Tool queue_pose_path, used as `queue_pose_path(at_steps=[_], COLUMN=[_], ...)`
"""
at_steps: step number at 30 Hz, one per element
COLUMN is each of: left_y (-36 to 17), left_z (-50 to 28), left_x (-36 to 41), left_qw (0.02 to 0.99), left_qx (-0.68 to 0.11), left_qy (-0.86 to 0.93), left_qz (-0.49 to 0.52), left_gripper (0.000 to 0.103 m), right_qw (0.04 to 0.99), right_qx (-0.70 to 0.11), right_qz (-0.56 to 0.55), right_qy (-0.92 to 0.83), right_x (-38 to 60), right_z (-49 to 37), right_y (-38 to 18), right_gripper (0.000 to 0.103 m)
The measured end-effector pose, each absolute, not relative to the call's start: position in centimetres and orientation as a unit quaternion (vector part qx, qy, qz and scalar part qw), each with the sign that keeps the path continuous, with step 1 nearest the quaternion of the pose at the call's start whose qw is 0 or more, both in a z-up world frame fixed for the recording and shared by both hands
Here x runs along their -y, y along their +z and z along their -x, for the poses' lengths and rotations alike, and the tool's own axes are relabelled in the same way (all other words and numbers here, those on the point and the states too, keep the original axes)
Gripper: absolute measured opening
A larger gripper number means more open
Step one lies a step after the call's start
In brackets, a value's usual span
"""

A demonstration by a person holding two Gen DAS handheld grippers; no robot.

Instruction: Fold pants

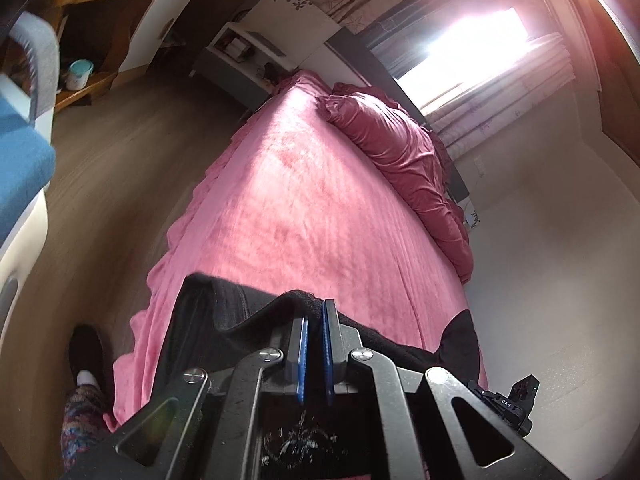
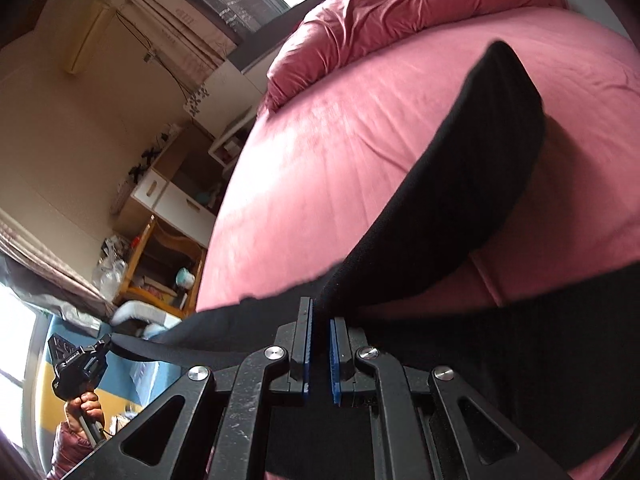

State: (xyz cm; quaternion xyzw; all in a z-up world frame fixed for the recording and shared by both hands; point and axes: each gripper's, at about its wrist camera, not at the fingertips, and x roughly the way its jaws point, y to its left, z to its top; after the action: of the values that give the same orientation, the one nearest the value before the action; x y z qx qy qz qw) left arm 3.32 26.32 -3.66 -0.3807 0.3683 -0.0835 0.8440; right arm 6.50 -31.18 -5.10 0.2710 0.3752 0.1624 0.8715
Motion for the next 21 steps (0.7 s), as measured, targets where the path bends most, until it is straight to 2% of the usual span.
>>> queue_pose_path(at_steps=[7,10,12,13,14,21], left_y=[-11.7,-13.9,-14.5,-14.8,-15.0,-15.1], left_z=[0.6,1.6,2.0,2.4,2.8,5.3], left_x=[-26.0,-26.5,-26.9,-27.2,-27.6,-28.5], left_qw=[0.797,0.772,0.756,0.746,0.737,0.703], left_qx=[-0.449,-0.460,-0.465,-0.465,-0.462,-0.454], left_qy=[-0.033,-0.017,-0.005,0.002,0.007,0.010], left_qz=[0.403,0.439,0.461,0.477,0.493,0.548], left_gripper=[0.006,0.008,0.016,0.026,0.030,0.033], right_qw=[0.848,0.840,0.836,0.837,0.836,0.835], right_qx=[-0.442,-0.465,-0.472,-0.474,-0.477,-0.482], right_qz=[-0.255,-0.250,-0.251,-0.247,-0.244,-0.242], right_qy=[0.142,0.126,0.121,0.118,0.117,0.111], right_x=[29.8,29.8,29.8,29.8,29.7,29.4], right_z=[-3.0,-2.5,-2.7,-2.8,-3.0,-3.9], right_y=[-11.7,-14.5,-15.5,-15.8,-16.1,-17.1], right_gripper=[0.007,0.007,0.007,0.007,0.007,0.007])
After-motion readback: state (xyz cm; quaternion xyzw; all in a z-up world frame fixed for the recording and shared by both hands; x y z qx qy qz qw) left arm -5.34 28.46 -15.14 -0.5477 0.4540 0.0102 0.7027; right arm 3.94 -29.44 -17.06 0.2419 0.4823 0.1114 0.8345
